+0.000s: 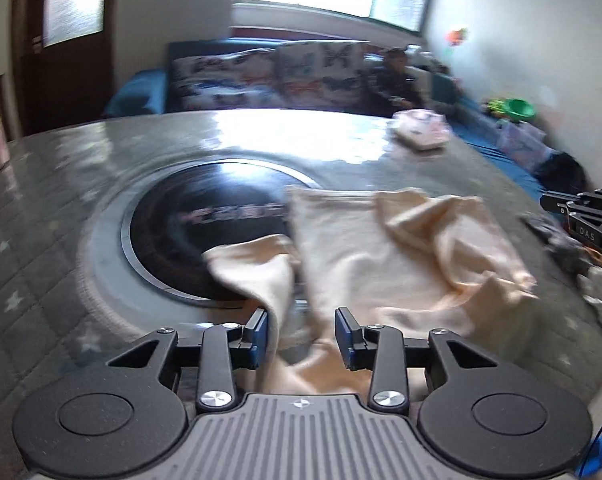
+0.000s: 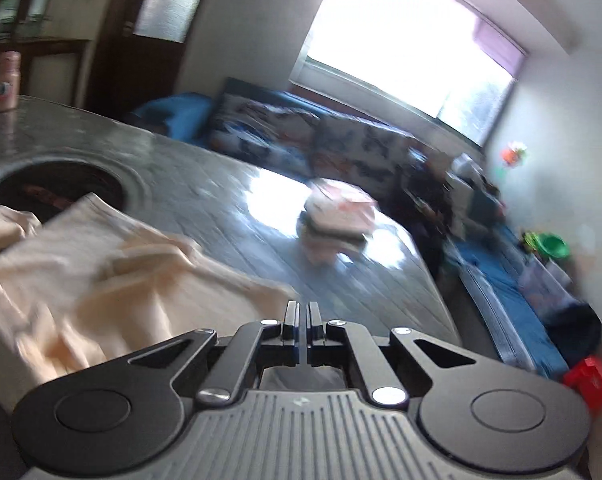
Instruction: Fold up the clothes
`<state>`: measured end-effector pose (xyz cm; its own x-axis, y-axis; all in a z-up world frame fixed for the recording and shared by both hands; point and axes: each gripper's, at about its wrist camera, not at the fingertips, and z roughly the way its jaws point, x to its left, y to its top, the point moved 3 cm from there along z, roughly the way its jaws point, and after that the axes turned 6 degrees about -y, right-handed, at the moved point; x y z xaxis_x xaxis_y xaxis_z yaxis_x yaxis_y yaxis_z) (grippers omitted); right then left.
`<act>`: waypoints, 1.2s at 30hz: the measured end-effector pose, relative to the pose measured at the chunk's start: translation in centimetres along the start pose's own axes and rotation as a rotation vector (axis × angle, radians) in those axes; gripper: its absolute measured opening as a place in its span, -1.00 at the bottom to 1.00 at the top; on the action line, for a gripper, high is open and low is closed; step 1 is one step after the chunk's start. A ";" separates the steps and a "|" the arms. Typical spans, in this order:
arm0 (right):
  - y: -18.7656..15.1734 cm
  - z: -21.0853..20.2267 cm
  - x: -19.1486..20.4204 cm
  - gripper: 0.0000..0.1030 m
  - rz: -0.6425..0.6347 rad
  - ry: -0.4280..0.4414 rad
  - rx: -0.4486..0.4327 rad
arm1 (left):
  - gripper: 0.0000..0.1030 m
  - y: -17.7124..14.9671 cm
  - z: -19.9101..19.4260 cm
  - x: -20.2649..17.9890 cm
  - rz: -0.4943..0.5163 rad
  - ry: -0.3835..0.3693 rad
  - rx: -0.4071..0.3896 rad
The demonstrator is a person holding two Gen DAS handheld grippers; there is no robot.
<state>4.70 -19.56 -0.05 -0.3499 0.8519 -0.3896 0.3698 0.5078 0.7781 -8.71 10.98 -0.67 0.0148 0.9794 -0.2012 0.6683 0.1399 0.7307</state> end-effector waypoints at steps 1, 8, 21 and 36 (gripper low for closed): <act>-0.5 -0.3 -0.7 -0.95 0.015 -0.005 0.016 | -0.20 0.0 0.0 -0.5 0.014 -0.014 -0.001; -0.7 0.5 -0.4 -0.46 0.136 0.143 0.064 | -0.06 0.0 -0.3 -2.5 0.049 -0.028 -0.023; 2.7 9.3 7.4 -0.27 0.166 0.371 0.154 | 0.22 0.6 1.7 3.7 -0.118 0.072 0.011; -2.0 -1.3 -2.8 -0.93 0.066 -0.074 0.001 | -0.86 -0.8 -0.4 7.6 -0.169 0.151 -0.045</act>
<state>3.86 -23.08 0.14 -0.2603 0.8906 -0.3729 0.3908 0.4504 0.8027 -9.42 18.39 -2.59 -0.2079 0.9517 -0.2258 0.6177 0.3068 0.7241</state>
